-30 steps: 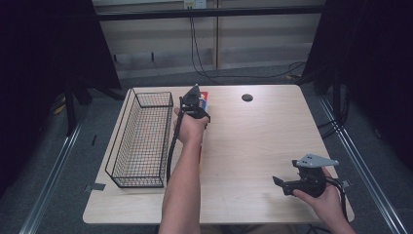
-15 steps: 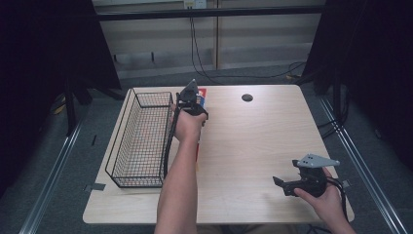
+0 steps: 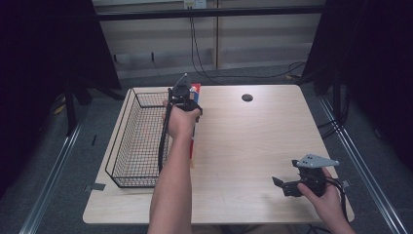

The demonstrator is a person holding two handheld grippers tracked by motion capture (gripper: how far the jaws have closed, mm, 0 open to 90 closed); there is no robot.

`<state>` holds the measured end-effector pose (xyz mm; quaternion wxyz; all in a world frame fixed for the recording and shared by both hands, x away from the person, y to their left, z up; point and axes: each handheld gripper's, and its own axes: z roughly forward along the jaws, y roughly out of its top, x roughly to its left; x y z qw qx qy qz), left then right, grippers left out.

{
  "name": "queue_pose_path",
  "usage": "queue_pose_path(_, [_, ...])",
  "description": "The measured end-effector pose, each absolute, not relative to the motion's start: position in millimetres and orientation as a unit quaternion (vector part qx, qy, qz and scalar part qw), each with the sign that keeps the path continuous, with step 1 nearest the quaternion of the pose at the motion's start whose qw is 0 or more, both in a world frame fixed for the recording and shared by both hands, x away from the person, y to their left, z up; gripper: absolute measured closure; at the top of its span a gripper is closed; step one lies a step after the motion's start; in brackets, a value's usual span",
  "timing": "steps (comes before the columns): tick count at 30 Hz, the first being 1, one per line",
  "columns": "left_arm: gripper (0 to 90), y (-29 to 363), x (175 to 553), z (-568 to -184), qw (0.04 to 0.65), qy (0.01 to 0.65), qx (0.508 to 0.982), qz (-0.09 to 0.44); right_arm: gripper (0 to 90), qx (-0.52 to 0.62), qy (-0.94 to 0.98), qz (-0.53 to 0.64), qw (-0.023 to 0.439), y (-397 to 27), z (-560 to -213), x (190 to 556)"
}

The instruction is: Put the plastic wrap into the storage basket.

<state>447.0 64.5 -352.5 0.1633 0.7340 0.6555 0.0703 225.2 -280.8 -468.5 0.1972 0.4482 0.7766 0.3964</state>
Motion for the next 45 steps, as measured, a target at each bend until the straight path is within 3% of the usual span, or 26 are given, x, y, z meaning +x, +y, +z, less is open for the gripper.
queue_pose_path(45, [44.0,107,442,-326,0.160,0.675,0.716,0.079,2.7,0.443,0.781,0.394,0.195,-280,-469,225])
